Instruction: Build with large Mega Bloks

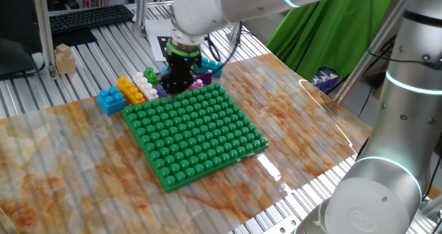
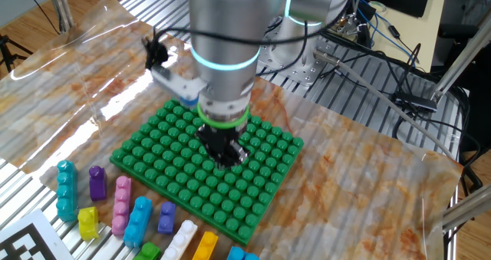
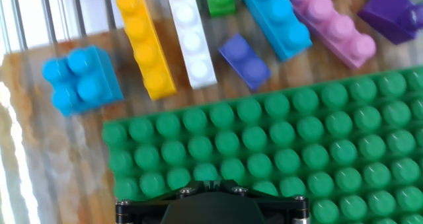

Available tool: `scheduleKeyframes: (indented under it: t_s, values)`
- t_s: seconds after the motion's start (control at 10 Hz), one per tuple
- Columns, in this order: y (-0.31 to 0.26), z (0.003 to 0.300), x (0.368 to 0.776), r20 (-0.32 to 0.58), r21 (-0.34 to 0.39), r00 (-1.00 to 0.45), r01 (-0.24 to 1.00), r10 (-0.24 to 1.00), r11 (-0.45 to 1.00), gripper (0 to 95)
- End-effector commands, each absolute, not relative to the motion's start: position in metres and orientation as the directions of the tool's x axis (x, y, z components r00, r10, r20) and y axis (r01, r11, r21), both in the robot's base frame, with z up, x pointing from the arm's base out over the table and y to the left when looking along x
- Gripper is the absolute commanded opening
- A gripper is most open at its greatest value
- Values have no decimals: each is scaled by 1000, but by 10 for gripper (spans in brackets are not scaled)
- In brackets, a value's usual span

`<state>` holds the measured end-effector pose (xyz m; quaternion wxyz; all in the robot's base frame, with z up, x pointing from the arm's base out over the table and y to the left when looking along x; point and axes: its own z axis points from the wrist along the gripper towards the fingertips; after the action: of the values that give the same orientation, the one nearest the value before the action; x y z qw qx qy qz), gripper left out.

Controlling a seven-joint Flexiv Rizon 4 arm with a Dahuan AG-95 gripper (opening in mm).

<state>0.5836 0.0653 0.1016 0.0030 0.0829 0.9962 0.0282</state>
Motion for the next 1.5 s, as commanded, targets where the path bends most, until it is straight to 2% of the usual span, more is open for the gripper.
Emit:
scheduleKeyframes:
  t_s: [0.1,1.5]
  values:
    - [69,102,589,1,56,-985,175,175,983,0]
    - [72,106,593,47,47,-986,162,160,986,0]
